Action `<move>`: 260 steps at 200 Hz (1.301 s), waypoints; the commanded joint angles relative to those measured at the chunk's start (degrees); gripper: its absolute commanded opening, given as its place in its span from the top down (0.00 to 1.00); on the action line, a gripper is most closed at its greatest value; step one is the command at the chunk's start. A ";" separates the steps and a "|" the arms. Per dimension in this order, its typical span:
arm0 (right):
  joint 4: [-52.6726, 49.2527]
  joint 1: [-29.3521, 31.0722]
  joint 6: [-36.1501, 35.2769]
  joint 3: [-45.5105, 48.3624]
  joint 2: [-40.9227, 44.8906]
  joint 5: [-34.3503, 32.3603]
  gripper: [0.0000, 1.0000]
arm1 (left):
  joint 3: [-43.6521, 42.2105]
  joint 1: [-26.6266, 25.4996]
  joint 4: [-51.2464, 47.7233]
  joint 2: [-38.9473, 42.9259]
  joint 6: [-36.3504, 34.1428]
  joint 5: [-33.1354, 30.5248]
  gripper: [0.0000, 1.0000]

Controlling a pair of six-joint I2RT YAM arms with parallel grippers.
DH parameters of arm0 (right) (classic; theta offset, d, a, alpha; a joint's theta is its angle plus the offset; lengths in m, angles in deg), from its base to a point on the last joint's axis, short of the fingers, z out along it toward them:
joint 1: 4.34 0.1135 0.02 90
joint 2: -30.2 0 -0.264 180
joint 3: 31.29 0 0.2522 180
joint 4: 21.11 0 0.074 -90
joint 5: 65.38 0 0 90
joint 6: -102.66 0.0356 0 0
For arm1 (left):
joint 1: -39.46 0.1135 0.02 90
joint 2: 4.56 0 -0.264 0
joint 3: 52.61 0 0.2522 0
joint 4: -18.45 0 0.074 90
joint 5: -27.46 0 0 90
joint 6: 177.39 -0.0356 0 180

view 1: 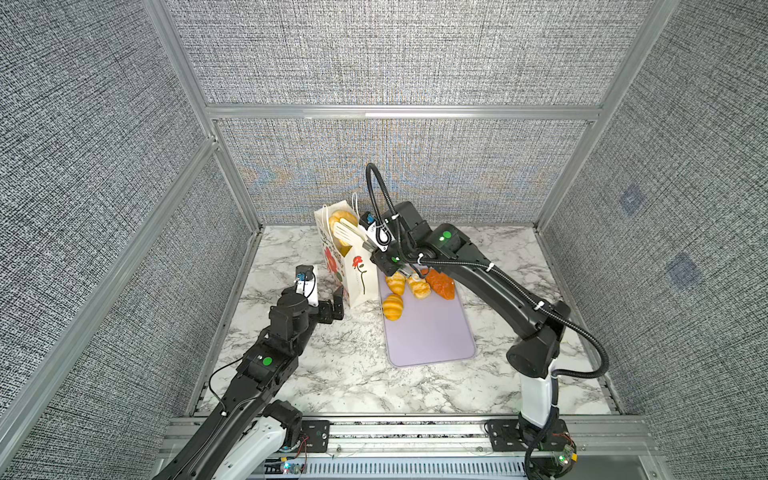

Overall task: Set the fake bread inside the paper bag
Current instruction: 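Lower the donut into the bag and open the tongs, right gripper, then move the empty tongs back over the tray with the right gripper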

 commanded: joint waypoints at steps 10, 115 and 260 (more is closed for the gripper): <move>0.66 0.02 -0.08 -2.78 -1.59 -1.53 0.71 | 0.19 -0.01 1.66 -1.02 -0.71 1.99 0.00; -2.21 -0.07 0.35 -5.12 -3.93 -3.32 0.64 | -0.40 -0.03 3.92 -0.96 -0.10 4.28 0.01; 5.49 0.28 2.67 9.44 8.84 -5.00 0.45 | -6.11 -0.03 9.23 4.15 3.61 7.64 0.01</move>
